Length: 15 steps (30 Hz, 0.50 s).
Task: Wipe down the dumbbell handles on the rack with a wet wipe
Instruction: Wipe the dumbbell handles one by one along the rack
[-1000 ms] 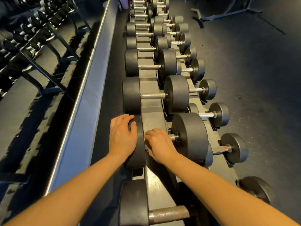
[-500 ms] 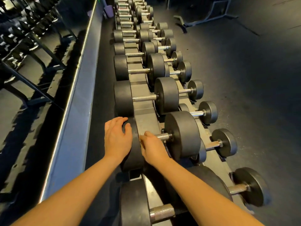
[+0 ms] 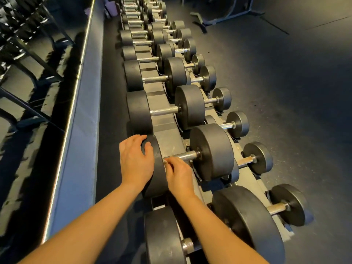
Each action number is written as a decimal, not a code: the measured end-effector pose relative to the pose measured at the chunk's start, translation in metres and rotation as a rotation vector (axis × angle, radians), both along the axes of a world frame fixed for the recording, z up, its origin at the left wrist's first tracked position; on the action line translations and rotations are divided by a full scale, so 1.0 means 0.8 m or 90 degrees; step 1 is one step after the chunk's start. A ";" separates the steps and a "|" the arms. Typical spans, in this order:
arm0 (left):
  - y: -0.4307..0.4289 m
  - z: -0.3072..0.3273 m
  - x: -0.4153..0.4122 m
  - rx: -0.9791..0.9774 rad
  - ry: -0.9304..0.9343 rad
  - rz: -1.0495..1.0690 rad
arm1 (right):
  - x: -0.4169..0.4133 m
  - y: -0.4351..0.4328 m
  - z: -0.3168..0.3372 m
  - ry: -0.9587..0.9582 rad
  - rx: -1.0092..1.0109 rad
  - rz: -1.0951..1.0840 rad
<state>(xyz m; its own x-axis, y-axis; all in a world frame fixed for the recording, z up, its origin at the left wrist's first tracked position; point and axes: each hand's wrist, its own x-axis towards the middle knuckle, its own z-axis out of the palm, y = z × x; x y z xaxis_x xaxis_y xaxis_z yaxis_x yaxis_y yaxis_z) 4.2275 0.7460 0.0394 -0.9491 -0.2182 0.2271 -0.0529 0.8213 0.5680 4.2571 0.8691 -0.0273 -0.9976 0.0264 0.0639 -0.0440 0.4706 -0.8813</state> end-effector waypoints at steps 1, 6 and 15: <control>-0.001 -0.001 0.000 0.000 0.000 -0.004 | -0.008 0.008 0.002 0.015 0.070 0.039; -0.002 -0.003 -0.001 0.024 0.003 -0.006 | -0.087 0.048 0.044 -0.154 0.490 0.100; -0.004 0.000 0.002 0.001 -0.005 -0.015 | -0.168 0.008 0.066 -0.298 0.502 0.515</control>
<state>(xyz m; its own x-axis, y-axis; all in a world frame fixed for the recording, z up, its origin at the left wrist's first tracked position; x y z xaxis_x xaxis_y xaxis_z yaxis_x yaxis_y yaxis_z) 4.2288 0.7425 0.0396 -0.9560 -0.1960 0.2184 -0.0382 0.8211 0.5695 4.1228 0.8758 0.0255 -0.6394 -0.4957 -0.5877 -0.3268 0.8671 -0.3759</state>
